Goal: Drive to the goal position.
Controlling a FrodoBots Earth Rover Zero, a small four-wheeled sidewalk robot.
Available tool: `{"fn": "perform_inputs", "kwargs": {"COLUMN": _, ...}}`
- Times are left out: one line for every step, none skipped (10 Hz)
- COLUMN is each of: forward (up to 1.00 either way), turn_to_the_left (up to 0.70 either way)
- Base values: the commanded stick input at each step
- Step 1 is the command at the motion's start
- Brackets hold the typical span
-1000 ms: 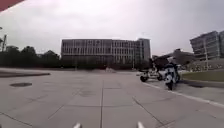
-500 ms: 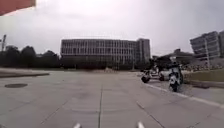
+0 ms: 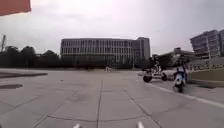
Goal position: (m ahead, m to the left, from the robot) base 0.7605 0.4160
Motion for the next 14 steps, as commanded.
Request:
{"fn": "perform_inputs", "kwargs": {"forward": 0.45, "turn_to_the_left": 0.27}}
{"fn": "perform_inputs", "kwargs": {"forward": 0.45, "turn_to_the_left": 0.27}}
{"fn": "perform_inputs", "kwargs": {"forward": 0.45, "turn_to_the_left": 0.21}}
{"fn": "perform_inputs", "kwargs": {"forward": 0.45, "turn_to_the_left": 0.08}}
{"fn": "perform_inputs", "kwargs": {"forward": 0.45, "turn_to_the_left": 0.0}}
{"fn": "perform_inputs", "kwargs": {"forward": 0.45, "turn_to_the_left": 0.0}}
{"fn": "perform_inputs", "kwargs": {"forward": 0.45, "turn_to_the_left": 0.0}}
{"fn": "perform_inputs", "kwargs": {"forward": 0.45, "turn_to_the_left": 0.0}}
{"fn": "perform_inputs", "kwargs": {"forward": 0.45, "turn_to_the_left": 0.0}}
{"fn": "perform_inputs", "kwargs": {"forward": 0.45, "turn_to_the_left": 0.0}}
{"fn": "perform_inputs", "kwargs": {"forward": 0.45, "turn_to_the_left": 0.0}}
{"fn": "perform_inputs", "kwargs": {"forward": 0.45, "turn_to_the_left": 0.0}}
{"fn": "perform_inputs", "kwargs": {"forward": 0.45, "turn_to_the_left": 0.0}}
{"fn": "perform_inputs", "kwargs": {"forward": 0.45, "turn_to_the_left": 0.0}}
